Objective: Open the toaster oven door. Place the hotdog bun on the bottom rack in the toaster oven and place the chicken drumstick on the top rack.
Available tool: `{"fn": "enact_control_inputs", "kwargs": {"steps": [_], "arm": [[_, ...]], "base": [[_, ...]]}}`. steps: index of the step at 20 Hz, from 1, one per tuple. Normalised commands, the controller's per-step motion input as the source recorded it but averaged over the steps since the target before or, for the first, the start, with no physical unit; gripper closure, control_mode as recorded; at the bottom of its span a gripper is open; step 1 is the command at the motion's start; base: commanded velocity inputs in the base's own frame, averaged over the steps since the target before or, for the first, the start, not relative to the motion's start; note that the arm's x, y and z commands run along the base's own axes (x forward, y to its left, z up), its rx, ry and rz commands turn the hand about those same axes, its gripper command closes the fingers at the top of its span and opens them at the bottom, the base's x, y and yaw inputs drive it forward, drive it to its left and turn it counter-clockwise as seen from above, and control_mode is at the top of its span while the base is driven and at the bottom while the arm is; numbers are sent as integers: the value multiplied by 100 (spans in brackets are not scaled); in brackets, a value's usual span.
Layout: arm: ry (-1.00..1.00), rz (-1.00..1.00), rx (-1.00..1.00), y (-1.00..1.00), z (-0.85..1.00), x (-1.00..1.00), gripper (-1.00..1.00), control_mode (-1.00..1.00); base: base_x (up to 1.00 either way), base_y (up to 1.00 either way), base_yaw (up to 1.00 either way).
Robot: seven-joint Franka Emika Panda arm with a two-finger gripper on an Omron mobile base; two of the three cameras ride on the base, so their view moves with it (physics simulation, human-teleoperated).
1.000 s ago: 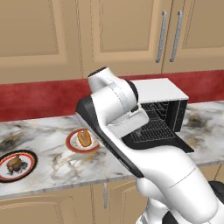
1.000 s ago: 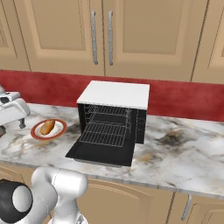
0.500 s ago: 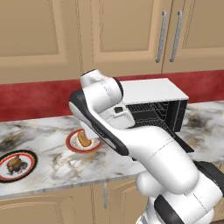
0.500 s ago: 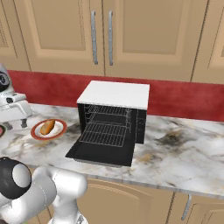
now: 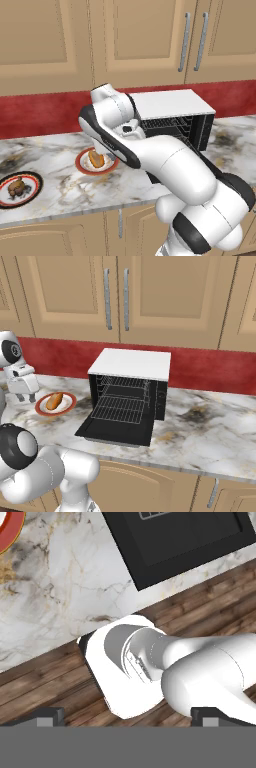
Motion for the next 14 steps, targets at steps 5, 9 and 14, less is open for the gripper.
{"fn": "enact_control_inputs", "kwargs": {"steps": [5, 9, 14], "arm": [[-6, 4, -2, 4, -6, 20, -100, -100], [-8, 18, 0, 4, -10, 13, -100, -100], [-10, 17, 0, 4, -19, 27, -100, -100]], "base": [[0, 0, 0], [0, 0, 0], [0, 0, 0]]}}
